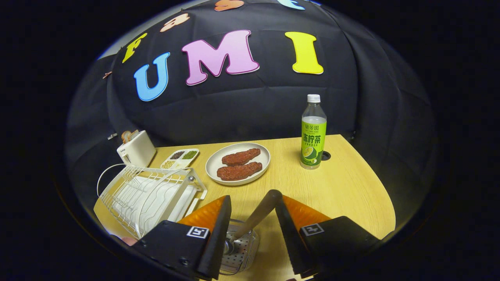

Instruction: Take the plate from the dish rack, then take the spoon from the basket and place it into the plate.

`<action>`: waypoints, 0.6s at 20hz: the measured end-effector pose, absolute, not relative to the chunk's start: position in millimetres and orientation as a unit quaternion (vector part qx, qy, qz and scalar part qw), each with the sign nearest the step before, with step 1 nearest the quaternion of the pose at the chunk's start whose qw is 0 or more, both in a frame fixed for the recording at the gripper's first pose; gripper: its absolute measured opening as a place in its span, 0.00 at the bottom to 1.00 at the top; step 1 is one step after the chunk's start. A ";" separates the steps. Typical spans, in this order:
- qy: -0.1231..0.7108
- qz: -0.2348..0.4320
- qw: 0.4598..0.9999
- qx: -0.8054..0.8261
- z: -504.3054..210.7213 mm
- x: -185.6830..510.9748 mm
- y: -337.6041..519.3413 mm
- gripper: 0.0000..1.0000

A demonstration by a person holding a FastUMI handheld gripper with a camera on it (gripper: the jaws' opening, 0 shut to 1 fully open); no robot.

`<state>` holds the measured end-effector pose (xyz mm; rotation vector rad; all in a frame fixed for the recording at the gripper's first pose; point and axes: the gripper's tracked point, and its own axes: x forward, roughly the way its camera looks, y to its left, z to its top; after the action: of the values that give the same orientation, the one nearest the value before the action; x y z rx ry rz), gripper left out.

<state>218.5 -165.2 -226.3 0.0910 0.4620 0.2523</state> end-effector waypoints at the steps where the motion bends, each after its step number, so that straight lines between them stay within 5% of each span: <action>1: 0.227 0.126 0.965 0.039 -226.3 219.4 -164.0 0.60; 3: 0.226 0.125 0.966 0.026 -226.6 218.3 -165.6 0.41; 12: 0.208 0.134 0.969 0.024 -205.3 210.9 -148.0 0.10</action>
<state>210.9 -148.0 -205.3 0.0487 0.4194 0.2703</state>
